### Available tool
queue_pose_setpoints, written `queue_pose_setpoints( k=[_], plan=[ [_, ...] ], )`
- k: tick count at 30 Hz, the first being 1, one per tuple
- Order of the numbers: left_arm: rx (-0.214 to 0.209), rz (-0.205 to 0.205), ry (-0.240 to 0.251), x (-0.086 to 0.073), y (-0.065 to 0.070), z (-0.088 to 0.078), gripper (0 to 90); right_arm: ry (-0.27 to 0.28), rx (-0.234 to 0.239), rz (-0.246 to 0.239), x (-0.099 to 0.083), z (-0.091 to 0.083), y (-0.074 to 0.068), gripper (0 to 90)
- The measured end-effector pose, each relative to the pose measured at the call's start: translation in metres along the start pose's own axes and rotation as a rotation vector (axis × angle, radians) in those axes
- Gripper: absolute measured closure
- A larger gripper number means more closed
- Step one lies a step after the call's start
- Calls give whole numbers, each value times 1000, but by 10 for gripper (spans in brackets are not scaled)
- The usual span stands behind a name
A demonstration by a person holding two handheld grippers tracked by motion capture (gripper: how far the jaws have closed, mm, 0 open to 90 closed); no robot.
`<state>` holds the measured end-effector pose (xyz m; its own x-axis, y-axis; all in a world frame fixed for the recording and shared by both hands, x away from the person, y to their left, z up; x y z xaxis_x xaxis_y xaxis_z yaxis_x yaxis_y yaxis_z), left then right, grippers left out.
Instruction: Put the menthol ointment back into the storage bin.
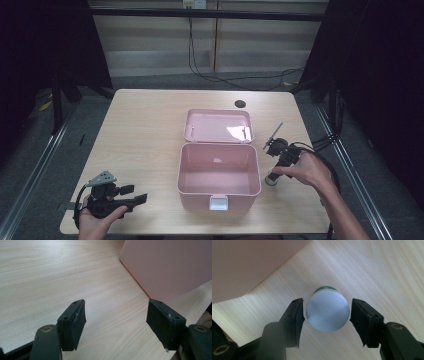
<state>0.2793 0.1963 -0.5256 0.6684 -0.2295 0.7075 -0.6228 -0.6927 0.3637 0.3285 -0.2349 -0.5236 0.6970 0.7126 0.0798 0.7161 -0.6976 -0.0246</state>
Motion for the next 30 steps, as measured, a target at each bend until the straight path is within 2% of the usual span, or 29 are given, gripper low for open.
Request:
queue_pose_setpoints(
  k=[1,2,11,19,21,30],
  plan=[
    [0,0,0,0,0,0,315,4,0,-16,1,2,1,449],
    [0,-1,1,0,0,0,315,-13,2,-14,0,3,0,452],
    [1,-1,0,0,0,0,316,-19,-7,-24,2,9,0,504],
    [2,-2,-2,0,0,1,316,-13,-7,-29,2,9,0,512],
    [1,-3,-1,0,0,1,315,-29,1,-32,1,8,-2,513],
    [2,-1,-3,0,0,0,316,7,20,-35,1,-1,-4,514]
  ],
)
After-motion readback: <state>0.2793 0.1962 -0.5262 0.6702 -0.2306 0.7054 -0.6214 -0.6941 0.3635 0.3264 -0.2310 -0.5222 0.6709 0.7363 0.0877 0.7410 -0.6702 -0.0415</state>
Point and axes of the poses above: each handheld gripper's, and its own axes: z roughly forward along the jaws, x roughly out of its top, y roughly to its right, the point moved 10 cm from there along z, roughly forward along the jaws, and after that the axes turned 2 degrees about -x, right-handed, at the moved point
